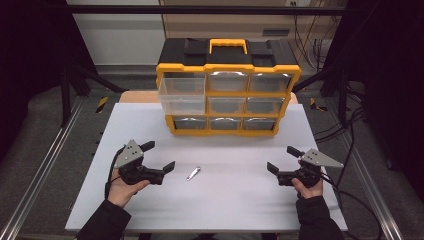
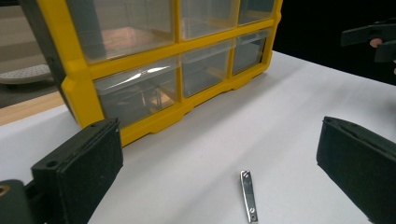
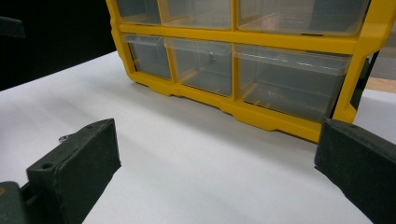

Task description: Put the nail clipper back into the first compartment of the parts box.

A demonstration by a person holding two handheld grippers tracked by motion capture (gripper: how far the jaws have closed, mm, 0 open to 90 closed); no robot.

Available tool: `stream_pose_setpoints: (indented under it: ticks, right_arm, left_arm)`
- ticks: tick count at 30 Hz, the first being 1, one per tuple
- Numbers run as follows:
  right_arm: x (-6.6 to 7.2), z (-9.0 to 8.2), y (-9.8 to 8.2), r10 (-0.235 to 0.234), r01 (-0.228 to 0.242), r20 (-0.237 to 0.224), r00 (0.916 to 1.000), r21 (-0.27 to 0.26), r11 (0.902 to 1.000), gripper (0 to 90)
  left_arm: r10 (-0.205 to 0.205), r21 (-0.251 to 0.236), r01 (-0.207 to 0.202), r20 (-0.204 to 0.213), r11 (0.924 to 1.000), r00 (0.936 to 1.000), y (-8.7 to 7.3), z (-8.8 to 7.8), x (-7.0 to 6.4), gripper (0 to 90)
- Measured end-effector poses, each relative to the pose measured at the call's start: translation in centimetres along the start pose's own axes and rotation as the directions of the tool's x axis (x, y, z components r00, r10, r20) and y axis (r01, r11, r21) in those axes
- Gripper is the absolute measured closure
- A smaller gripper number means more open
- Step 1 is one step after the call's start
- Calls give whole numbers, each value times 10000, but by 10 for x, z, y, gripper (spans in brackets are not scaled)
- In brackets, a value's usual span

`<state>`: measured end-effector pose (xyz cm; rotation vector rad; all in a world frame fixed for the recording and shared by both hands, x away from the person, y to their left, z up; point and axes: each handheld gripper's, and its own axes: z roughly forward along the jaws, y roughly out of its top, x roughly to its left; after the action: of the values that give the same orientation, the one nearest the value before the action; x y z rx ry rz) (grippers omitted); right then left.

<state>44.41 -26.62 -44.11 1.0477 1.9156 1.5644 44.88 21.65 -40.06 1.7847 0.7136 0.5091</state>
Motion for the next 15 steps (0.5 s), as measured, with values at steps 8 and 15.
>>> stream_pose_setpoints:
  ticks: [8, 15]
  right_arm:
    - [0, 0, 0, -13, 13, -1, 10000, 4, 10000, 3]
    - [0, 0, 0, 0, 0, 8, 10000, 24, 10000, 3]
  left_arm:
    - [30, 290, -36, 181, 9996, 9998, 8, 22, -8, 2]
    - [125, 709, -146, 292, 9974, 9995, 11, 43, -17, 2]
